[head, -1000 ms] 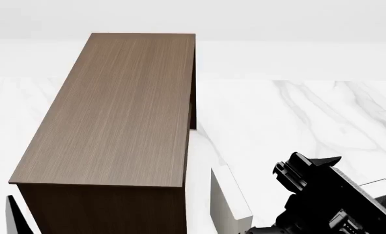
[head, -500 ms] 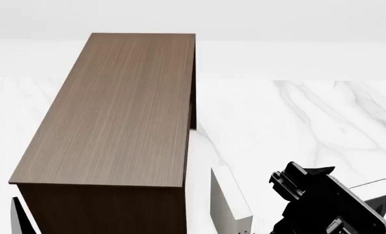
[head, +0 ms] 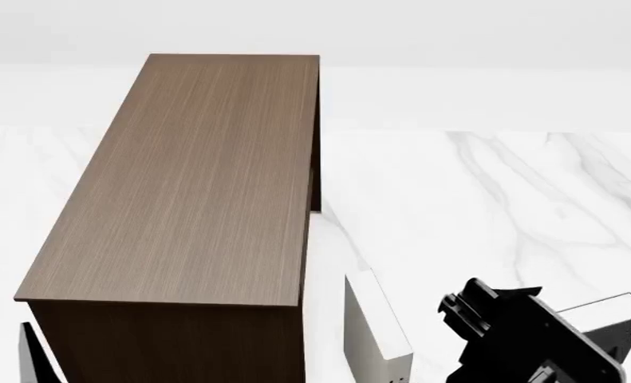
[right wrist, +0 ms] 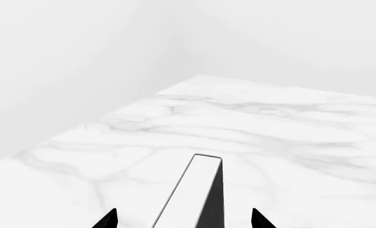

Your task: Pick up the book in the middle and place it on the cabinet shelf.

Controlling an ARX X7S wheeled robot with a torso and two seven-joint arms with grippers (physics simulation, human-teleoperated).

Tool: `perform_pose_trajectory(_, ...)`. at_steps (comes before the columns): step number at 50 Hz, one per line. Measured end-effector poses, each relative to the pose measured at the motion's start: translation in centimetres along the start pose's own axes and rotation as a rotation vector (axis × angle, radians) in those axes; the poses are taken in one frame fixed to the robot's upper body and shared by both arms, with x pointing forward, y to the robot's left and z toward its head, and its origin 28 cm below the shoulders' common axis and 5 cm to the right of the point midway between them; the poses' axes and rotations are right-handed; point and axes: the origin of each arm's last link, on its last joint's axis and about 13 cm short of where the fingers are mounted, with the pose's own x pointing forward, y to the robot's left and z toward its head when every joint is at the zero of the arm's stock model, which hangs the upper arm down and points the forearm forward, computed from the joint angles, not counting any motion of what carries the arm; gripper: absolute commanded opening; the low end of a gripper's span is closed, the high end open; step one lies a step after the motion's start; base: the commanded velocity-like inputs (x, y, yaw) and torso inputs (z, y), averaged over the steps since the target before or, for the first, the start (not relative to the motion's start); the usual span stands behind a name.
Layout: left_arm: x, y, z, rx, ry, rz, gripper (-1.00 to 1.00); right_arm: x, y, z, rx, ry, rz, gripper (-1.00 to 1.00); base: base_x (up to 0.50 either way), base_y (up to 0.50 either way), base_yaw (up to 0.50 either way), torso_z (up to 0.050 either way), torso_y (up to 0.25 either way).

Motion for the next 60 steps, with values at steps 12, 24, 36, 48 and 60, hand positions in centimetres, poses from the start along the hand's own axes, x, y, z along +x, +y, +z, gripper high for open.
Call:
perform_pose_trajectory(12, 0.0, 0.1, -0.1, 0.002, 0.006, 0.007, 1.00, 0.0, 0.0, -0.6, -0.021, 0.007, 0.015, 1.00, 0.00, 0.00, 0.00, 0.000, 0.000)
perform_pose_trajectory(24, 0.4, 0.1, 0.7, 0.002, 0.011, 0.010, 1.00, 0.1, -0.1, -1.3, -0.040, 0.016, 0.016, 1.00, 0.00, 0.00, 0.00, 0.000, 0.000)
perform_pose_trajectory(36, 0.5, 0.1, 0.8, 0.002, 0.010, 0.005, 1.00, 0.0, -0.2, -2.1, -0.062, 0.023, 0.021, 1.00, 0.00, 0.00, 0.00, 0.000, 0.000)
perform_pose_trajectory(48, 0.3, 0.0, 0.5, 0.002, 0.008, 0.003, 1.00, -0.1, -0.3, -2.6, -0.083, 0.016, 0.032, 1.00, 0.00, 0.00, 0.00, 0.000, 0.000)
perform_pose_trajectory(60, 0.2, 0.0, 0.3, 0.002, 0.007, 0.001, 1.00, 0.0, -0.2, -3.0, -0.095, 0.014, 0.040, 1.00, 0.00, 0.00, 0.00, 0.000, 0.000)
